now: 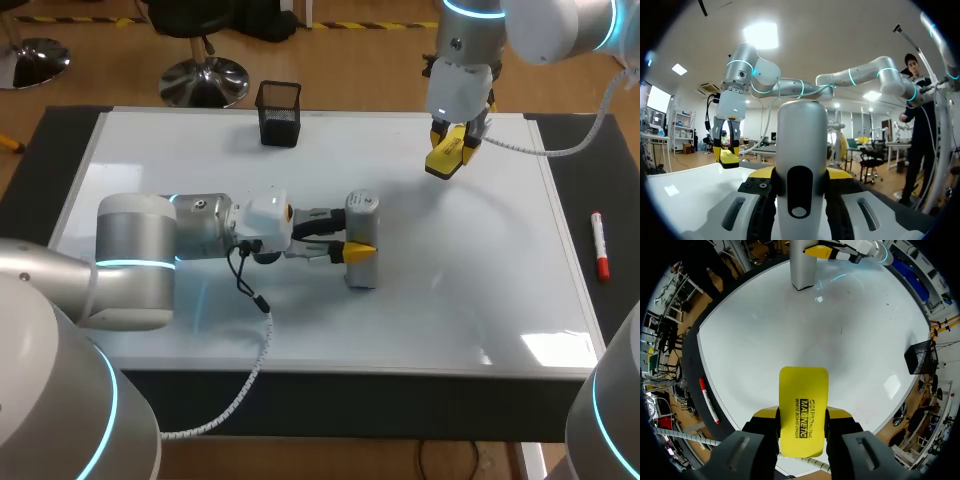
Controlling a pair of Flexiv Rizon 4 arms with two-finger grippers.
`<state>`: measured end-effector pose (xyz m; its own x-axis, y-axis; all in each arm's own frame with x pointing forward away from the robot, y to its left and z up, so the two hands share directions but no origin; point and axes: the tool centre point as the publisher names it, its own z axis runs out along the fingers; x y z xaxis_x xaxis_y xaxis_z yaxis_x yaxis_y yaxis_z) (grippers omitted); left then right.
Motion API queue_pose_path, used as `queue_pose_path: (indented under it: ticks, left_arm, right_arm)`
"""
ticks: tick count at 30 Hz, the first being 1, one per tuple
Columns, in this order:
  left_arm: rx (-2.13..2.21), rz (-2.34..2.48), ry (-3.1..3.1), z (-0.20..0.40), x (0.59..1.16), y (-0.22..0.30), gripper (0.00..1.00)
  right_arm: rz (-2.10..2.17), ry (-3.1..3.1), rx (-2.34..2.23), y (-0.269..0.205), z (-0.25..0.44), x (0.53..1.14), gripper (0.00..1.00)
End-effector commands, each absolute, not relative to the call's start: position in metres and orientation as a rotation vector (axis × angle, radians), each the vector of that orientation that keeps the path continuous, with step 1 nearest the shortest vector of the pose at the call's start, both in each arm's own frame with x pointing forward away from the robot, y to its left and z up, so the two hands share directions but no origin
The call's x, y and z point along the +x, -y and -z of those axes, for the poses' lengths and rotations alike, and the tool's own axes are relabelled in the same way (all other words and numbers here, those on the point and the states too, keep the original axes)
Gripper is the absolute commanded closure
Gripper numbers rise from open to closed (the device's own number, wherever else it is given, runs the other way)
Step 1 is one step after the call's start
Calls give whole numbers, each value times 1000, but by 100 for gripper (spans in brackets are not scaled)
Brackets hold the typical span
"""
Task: Pick up the inspection probe, press it on each red-marked spot on the whiteboard one by one, put down the probe, pick up the eraser, and wipe off all the red marks.
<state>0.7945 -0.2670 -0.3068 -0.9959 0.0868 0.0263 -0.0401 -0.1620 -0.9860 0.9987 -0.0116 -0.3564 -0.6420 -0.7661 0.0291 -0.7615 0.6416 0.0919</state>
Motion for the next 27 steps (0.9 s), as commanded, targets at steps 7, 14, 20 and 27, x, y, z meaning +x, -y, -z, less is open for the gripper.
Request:
queue_pose_path:
  ticks: [7,14,20,27]
  left_arm:
    - [-55,-2333,1980,307,793,267,100]
    - [-55,-2339,1979,306,793,267,100]
    - [-58,-2363,1957,299,795,268,100]
    - [-87,-2386,1947,284,798,268,100]
  right_arm:
    - [105,2783,1299,12,355,999,100]
    - [105,2783,1299,12,355,999,100]
    - [105,2783,1299,12,355,999,100]
    - [105,2783,1299,12,355,999,100]
